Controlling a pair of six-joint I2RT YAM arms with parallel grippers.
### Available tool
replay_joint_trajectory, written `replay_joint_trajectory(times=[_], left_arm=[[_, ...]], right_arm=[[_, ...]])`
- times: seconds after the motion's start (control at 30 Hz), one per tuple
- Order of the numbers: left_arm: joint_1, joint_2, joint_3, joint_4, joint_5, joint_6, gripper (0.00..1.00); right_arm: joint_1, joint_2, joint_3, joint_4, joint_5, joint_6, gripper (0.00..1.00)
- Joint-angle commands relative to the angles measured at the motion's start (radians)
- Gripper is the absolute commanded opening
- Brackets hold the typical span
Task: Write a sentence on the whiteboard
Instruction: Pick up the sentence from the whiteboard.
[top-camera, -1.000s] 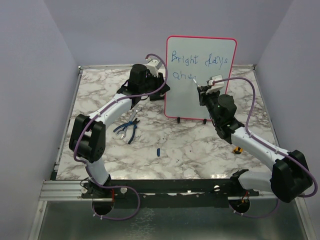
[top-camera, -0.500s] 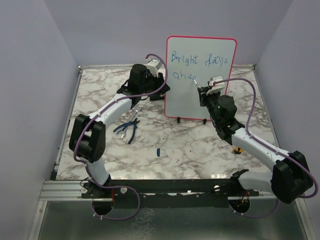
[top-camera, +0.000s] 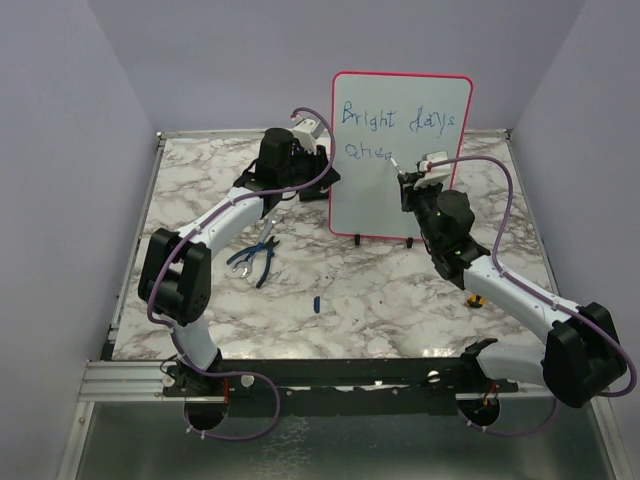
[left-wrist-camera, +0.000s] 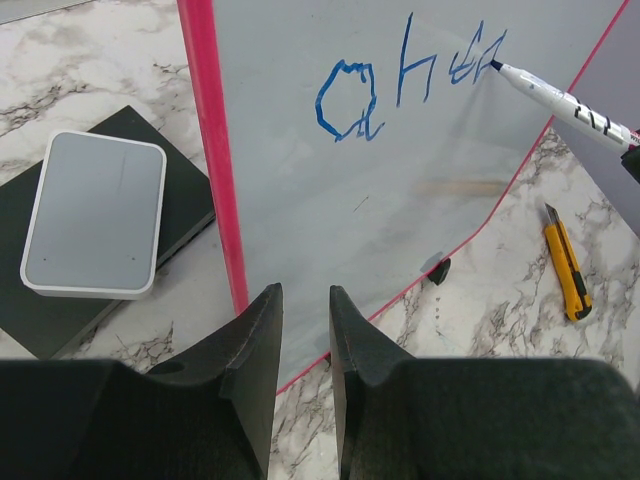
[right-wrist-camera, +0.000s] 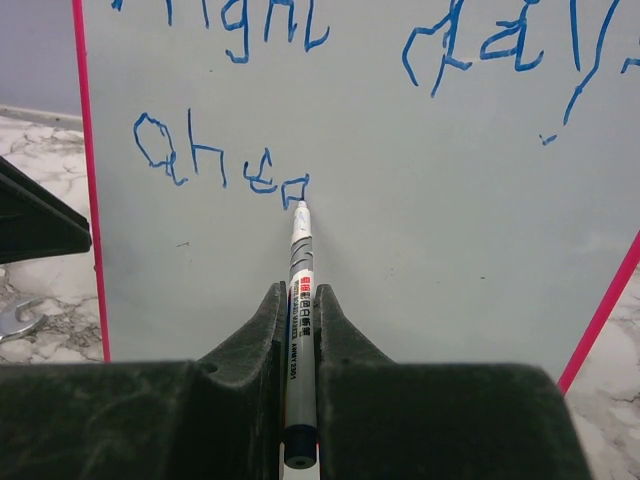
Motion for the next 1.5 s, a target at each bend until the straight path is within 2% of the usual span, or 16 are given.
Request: replay_joint_trajectory(times=[0.0, 0.4, 1.47], left_arm=[[-0.006, -0.019, -0.004, -0.007, -0.002, 0.015, 0.27], [-0.007, -0.023, -0.006, -0.006, -0.004, 0.014, 0.27], [-0.008, -0.04, -0.009, -0.009, -0.009, 0.015, 0.27]], right_arm=[[0.0, -0.009, 0.034, 0.014, 0.032, -0.018, 0.01], [0.001, -0.004, 0.048, 0.022, 0.019, -0.023, 0.01], [0.0, -0.041, -0.038, -0.023, 0.03, 0.022, 0.01]])
